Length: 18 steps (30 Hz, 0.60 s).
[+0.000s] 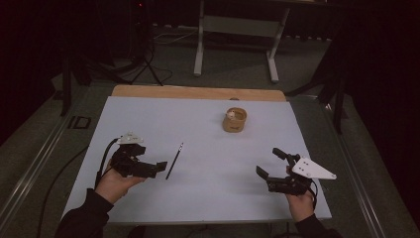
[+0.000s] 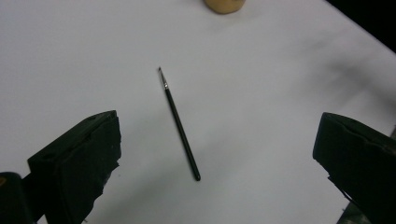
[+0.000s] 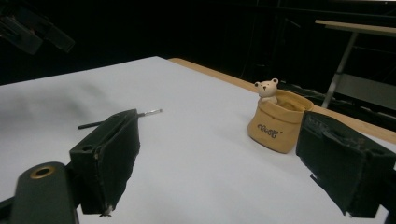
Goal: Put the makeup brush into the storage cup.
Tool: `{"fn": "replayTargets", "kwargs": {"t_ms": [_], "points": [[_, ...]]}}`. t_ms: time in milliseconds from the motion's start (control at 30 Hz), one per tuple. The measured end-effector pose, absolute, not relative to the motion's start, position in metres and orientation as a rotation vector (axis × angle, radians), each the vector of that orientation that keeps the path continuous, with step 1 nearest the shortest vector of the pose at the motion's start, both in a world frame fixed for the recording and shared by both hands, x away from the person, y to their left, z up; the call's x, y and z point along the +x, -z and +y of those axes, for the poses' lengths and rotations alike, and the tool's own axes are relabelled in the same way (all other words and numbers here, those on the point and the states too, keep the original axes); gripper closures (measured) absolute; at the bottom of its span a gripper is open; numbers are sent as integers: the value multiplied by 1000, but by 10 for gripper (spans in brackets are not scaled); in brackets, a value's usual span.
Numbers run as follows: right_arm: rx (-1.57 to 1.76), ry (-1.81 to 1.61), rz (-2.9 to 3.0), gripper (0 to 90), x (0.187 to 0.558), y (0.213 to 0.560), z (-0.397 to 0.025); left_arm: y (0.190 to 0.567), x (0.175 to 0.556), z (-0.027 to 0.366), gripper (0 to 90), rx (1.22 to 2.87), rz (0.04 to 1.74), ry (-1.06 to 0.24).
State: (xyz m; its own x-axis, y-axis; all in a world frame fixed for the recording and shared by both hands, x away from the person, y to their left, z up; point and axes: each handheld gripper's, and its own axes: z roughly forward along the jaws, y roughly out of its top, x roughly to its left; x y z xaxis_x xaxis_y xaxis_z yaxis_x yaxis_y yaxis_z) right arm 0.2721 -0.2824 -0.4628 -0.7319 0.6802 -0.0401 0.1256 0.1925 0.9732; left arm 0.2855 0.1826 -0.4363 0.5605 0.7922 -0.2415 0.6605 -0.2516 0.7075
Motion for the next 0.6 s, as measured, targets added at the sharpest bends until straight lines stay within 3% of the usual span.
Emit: {"fn": "replayTargets", "kwargs": {"t_ms": [367,600], "points": [[744,-1570,2007,134,272,463,-282,437,297,164,62,2075,1266,-151],[741,-1574,2007,134,272,462,-282,443,303,160,166,2108,1333,-98]]}}
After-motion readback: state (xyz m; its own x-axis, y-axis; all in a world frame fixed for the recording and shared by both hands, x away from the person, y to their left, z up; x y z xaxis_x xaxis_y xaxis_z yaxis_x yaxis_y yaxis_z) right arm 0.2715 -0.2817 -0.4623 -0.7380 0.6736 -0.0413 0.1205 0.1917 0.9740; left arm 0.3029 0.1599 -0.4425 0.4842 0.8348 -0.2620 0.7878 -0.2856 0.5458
